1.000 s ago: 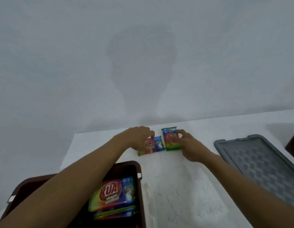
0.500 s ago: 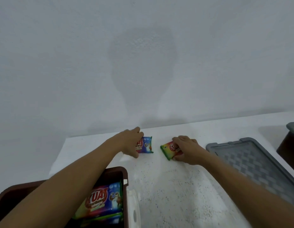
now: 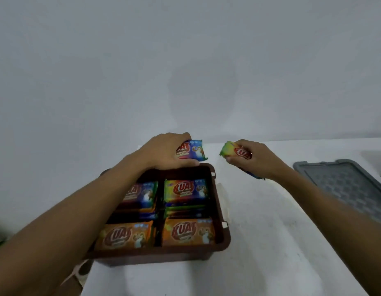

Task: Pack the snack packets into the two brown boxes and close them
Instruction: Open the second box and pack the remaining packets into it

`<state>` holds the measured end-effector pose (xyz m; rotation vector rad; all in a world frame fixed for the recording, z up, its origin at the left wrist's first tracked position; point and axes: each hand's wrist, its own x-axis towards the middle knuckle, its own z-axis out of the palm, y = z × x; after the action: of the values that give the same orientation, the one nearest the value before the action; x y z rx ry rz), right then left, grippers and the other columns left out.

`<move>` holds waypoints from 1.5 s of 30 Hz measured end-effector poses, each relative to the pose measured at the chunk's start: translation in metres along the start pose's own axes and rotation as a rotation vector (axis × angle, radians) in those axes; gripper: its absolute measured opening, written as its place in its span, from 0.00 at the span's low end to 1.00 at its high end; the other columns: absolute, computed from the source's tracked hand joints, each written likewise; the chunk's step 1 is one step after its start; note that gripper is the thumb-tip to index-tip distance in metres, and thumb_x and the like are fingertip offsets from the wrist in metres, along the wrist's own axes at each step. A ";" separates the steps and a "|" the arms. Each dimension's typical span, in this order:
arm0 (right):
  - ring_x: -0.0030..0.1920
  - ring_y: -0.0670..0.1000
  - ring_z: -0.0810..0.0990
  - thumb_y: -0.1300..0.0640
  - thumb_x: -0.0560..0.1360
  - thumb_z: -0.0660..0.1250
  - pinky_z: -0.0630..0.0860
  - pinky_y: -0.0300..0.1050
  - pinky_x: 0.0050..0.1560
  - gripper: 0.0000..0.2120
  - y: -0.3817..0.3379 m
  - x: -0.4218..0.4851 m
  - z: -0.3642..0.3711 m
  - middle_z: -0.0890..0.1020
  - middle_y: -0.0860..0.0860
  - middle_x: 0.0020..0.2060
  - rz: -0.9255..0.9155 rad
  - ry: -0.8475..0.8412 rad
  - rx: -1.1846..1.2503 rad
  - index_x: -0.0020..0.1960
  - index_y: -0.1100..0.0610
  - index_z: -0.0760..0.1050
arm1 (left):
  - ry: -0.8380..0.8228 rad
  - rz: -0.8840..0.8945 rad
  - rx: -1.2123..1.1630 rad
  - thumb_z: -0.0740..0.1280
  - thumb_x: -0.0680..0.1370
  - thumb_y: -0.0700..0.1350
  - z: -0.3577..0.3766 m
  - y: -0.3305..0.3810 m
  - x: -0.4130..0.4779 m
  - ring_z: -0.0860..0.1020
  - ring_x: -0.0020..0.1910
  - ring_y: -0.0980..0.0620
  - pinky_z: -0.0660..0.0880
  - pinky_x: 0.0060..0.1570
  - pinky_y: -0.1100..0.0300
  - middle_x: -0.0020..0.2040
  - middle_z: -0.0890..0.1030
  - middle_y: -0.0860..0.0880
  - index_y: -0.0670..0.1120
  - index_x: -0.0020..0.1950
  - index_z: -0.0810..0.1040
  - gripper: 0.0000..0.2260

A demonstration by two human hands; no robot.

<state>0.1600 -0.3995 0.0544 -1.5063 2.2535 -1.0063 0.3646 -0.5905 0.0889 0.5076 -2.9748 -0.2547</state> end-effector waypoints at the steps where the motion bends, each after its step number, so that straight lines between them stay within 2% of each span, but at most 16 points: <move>1: 0.41 0.44 0.78 0.42 0.71 0.71 0.71 0.39 0.40 0.15 -0.015 -0.005 0.002 0.80 0.45 0.41 -0.029 -0.034 -0.030 0.51 0.49 0.75 | -0.028 0.011 -0.017 0.64 0.69 0.72 -0.003 -0.001 -0.013 0.77 0.43 0.56 0.75 0.45 0.55 0.48 0.78 0.57 0.55 0.55 0.70 0.26; 5: 0.45 0.42 0.79 0.40 0.70 0.72 0.74 0.35 0.41 0.23 -0.068 -0.027 0.018 0.80 0.42 0.47 -0.092 -0.301 -0.164 0.60 0.48 0.73 | -0.126 0.031 -0.060 0.70 0.65 0.67 -0.008 -0.011 -0.064 0.78 0.40 0.57 0.77 0.42 0.54 0.45 0.80 0.55 0.52 0.52 0.72 0.25; 9: 0.48 0.44 0.78 0.36 0.70 0.69 0.79 0.40 0.48 0.27 -0.094 -0.037 0.041 0.79 0.45 0.52 -0.133 -0.439 -0.308 0.64 0.48 0.71 | -0.206 -0.015 -0.088 0.76 0.65 0.62 -0.002 -0.022 -0.105 0.78 0.43 0.58 0.77 0.43 0.59 0.48 0.79 0.55 0.54 0.55 0.73 0.24; 11: 0.49 0.45 0.78 0.36 0.74 0.66 0.77 0.42 0.49 0.25 -0.105 -0.040 0.052 0.79 0.46 0.53 -0.169 -0.465 -0.384 0.65 0.48 0.71 | -0.249 -0.019 -0.054 0.75 0.65 0.64 0.002 -0.027 -0.122 0.78 0.43 0.59 0.76 0.42 0.61 0.47 0.79 0.57 0.54 0.54 0.75 0.24; 13: 0.49 0.47 0.79 0.40 0.78 0.61 0.77 0.45 0.51 0.19 -0.116 -0.045 0.063 0.82 0.48 0.53 -0.225 -0.506 -0.400 0.62 0.50 0.75 | -0.311 -0.021 -0.026 0.73 0.64 0.68 0.009 -0.032 -0.136 0.78 0.42 0.58 0.78 0.44 0.59 0.46 0.80 0.57 0.55 0.53 0.77 0.25; 16: 0.51 0.48 0.80 0.48 0.82 0.57 0.77 0.47 0.56 0.15 -0.121 -0.053 0.079 0.83 0.50 0.54 -0.278 -0.621 -0.477 0.60 0.53 0.78 | -0.402 -0.005 -0.078 0.67 0.69 0.70 0.020 -0.042 -0.149 0.78 0.42 0.57 0.78 0.44 0.55 0.43 0.80 0.57 0.56 0.46 0.79 0.19; 18: 0.55 0.49 0.79 0.50 0.82 0.57 0.75 0.48 0.59 0.16 -0.118 -0.057 0.087 0.82 0.50 0.58 -0.278 -0.694 -0.573 0.64 0.54 0.77 | -0.417 -0.002 -0.149 0.65 0.74 0.65 0.024 -0.049 -0.154 0.79 0.44 0.58 0.79 0.48 0.52 0.45 0.82 0.57 0.54 0.52 0.82 0.18; 20: 0.56 0.48 0.78 0.49 0.82 0.57 0.76 0.47 0.60 0.16 -0.112 -0.060 0.092 0.81 0.49 0.59 -0.257 -0.647 -0.609 0.65 0.52 0.76 | -0.404 0.011 -0.164 0.65 0.77 0.60 0.027 -0.053 -0.157 0.79 0.47 0.59 0.78 0.51 0.51 0.49 0.83 0.57 0.53 0.57 0.82 0.16; 22: 0.55 0.47 0.79 0.48 0.82 0.55 0.77 0.44 0.58 0.17 -0.106 -0.063 0.096 0.81 0.49 0.59 -0.227 -0.521 -0.621 0.64 0.52 0.76 | -0.367 0.034 -0.139 0.64 0.79 0.58 0.029 -0.053 -0.160 0.78 0.50 0.59 0.77 0.54 0.53 0.53 0.82 0.56 0.52 0.60 0.81 0.16; 24: 0.50 0.47 0.80 0.46 0.82 0.54 0.77 0.40 0.52 0.18 -0.102 -0.066 0.100 0.82 0.50 0.55 -0.226 -0.404 -0.659 0.61 0.53 0.77 | -0.331 0.047 -0.111 0.62 0.80 0.58 0.031 -0.050 -0.162 0.78 0.51 0.58 0.77 0.54 0.56 0.55 0.82 0.55 0.51 0.60 0.80 0.16; 26: 0.45 0.46 0.80 0.43 0.81 0.55 0.76 0.38 0.46 0.19 -0.100 -0.068 0.103 0.83 0.49 0.51 -0.242 -0.341 -0.680 0.56 0.54 0.78 | -0.302 0.050 -0.112 0.59 0.81 0.58 0.032 -0.047 -0.161 0.79 0.48 0.57 0.78 0.50 0.57 0.52 0.82 0.53 0.50 0.58 0.81 0.17; 30: 0.39 0.45 0.81 0.39 0.80 0.54 0.77 0.37 0.42 0.23 -0.096 -0.067 0.107 0.84 0.49 0.45 -0.233 -0.297 -0.666 0.51 0.55 0.80 | -0.190 0.061 -0.071 0.54 0.82 0.60 0.037 -0.043 -0.162 0.79 0.38 0.55 0.77 0.40 0.55 0.42 0.82 0.51 0.49 0.50 0.80 0.20; 35: 0.39 0.46 0.79 0.39 0.81 0.52 0.76 0.38 0.43 0.24 -0.093 -0.069 0.111 0.83 0.50 0.44 -0.257 -0.222 -0.708 0.50 0.56 0.78 | -0.073 0.069 -0.103 0.51 0.77 0.67 0.041 -0.047 -0.164 0.79 0.37 0.56 0.77 0.38 0.54 0.40 0.81 0.52 0.51 0.46 0.79 0.25; 40: 0.40 0.47 0.78 0.40 0.81 0.50 0.76 0.39 0.45 0.25 -0.088 -0.069 0.104 0.83 0.52 0.47 -0.303 -0.243 -0.738 0.52 0.57 0.78 | -0.058 0.048 -0.060 0.60 0.78 0.63 0.042 -0.045 -0.159 0.78 0.36 0.56 0.77 0.37 0.54 0.38 0.81 0.53 0.50 0.44 0.79 0.18; 43: 0.39 0.46 0.77 0.40 0.82 0.50 0.72 0.37 0.42 0.25 -0.081 -0.068 0.097 0.83 0.52 0.46 -0.306 -0.255 -0.717 0.51 0.57 0.78 | -0.058 0.027 -0.103 0.61 0.77 0.64 0.043 -0.042 -0.151 0.80 0.37 0.57 0.79 0.37 0.56 0.40 0.82 0.54 0.51 0.45 0.80 0.19; 45: 0.39 0.46 0.79 0.40 0.81 0.51 0.74 0.36 0.43 0.25 -0.073 -0.066 0.088 0.83 0.51 0.46 -0.300 -0.259 -0.707 0.53 0.57 0.78 | -0.053 0.030 -0.136 0.60 0.77 0.65 0.044 -0.035 -0.141 0.80 0.38 0.58 0.79 0.38 0.56 0.42 0.83 0.54 0.51 0.46 0.80 0.19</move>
<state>0.2892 -0.3928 0.0275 -2.1409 2.3429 -0.0133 0.5020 -0.5686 0.0274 0.4468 -2.9853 -0.4711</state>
